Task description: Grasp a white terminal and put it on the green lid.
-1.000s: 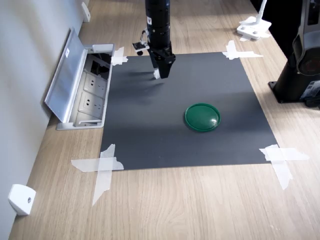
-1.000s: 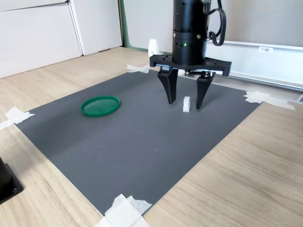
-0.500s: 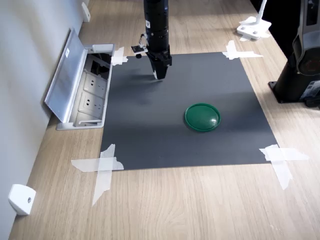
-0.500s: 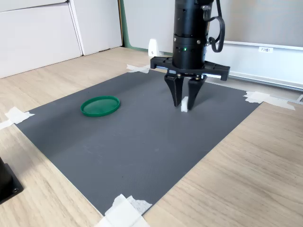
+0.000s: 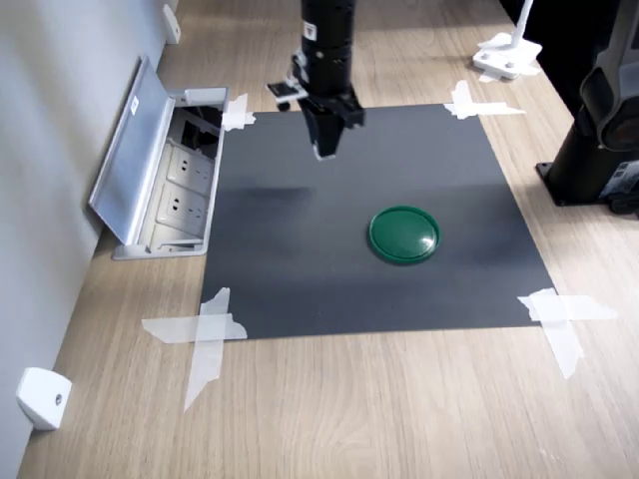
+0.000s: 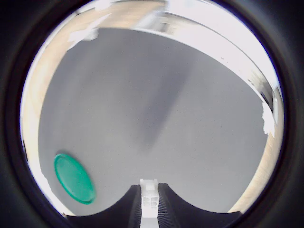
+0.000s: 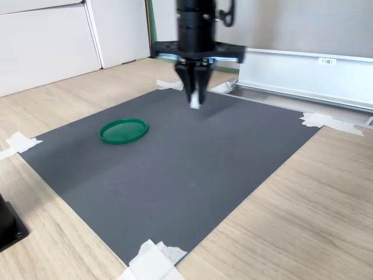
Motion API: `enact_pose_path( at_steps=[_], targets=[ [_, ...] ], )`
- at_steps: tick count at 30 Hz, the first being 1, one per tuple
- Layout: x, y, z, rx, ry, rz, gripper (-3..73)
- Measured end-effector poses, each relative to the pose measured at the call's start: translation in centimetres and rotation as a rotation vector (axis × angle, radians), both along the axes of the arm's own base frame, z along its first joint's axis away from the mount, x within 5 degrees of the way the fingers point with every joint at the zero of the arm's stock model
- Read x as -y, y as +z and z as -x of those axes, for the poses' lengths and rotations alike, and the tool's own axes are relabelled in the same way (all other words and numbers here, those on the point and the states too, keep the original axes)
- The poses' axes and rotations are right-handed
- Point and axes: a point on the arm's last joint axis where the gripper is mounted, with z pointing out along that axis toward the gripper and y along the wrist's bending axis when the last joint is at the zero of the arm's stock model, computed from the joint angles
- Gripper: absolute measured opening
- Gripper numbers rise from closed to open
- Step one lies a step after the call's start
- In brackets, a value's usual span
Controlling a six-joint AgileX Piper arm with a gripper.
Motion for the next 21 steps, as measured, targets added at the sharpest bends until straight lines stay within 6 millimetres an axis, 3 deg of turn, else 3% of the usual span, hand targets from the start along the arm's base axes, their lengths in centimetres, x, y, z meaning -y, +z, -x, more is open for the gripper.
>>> enact_pose_path(
  at_steps=[13, 21],
  targets=[
    [-6.6, -2.1, 5.1, -0.06, 0.201, -0.01, 8.3],
    [-8.0, -2.9, 5.8, -0.049, 0.232, -0.013, 8.3]
  ],
)
